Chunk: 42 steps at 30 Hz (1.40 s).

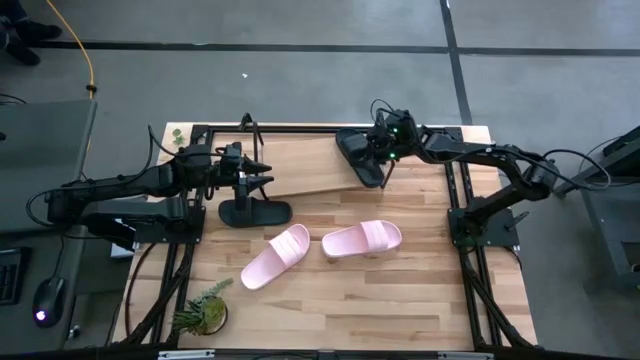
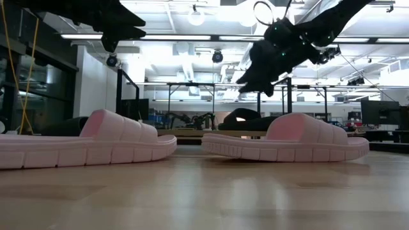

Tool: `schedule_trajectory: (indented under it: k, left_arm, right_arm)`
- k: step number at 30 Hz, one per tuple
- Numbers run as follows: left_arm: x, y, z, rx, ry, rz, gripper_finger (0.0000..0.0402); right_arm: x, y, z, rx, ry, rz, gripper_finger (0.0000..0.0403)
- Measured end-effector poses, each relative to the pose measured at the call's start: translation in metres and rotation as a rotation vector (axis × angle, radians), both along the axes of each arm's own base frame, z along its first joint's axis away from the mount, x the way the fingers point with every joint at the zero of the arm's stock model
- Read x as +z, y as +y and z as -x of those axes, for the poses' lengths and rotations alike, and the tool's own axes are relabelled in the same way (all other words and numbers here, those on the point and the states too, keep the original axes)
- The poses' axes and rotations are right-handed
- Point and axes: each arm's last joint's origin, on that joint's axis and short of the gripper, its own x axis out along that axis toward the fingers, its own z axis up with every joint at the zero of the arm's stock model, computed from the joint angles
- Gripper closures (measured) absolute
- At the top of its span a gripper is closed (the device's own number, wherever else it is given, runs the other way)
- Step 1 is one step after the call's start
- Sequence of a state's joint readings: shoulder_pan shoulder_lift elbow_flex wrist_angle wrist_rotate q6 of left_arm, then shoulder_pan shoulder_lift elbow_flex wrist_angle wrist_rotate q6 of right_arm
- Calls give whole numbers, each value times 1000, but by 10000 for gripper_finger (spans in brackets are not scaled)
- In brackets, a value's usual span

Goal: Pick and place slides into the shelf
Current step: Adjust the shelf, then put the black slide on the shelf

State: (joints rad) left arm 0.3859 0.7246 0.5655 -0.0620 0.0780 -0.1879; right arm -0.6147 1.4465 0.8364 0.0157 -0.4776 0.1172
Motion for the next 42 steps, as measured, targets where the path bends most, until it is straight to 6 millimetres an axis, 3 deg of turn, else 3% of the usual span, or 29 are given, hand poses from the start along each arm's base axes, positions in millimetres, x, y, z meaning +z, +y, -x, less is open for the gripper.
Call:
schedule_trajectory:
  k: [5,10,16,28,42]
  left_arm:
    - [0,0,0,0,0,0,259]
    - [0,0,0,0,0,0,259]
    - [0,0,0,0,0,0,259]
    - [-2,0,0,-1,19,8,259]
    - [-12,-7,2,-182,105,103,259]
  right_arm:
    - [-7,-4,5,-184,133,66,226]
    - [-8,-3,5,-212,151,64,226]
    - [-2,7,-5,-45,56,83,226]
    - [5,38,-26,90,-27,139,226]
    - [7,71,-40,203,-57,170,226]
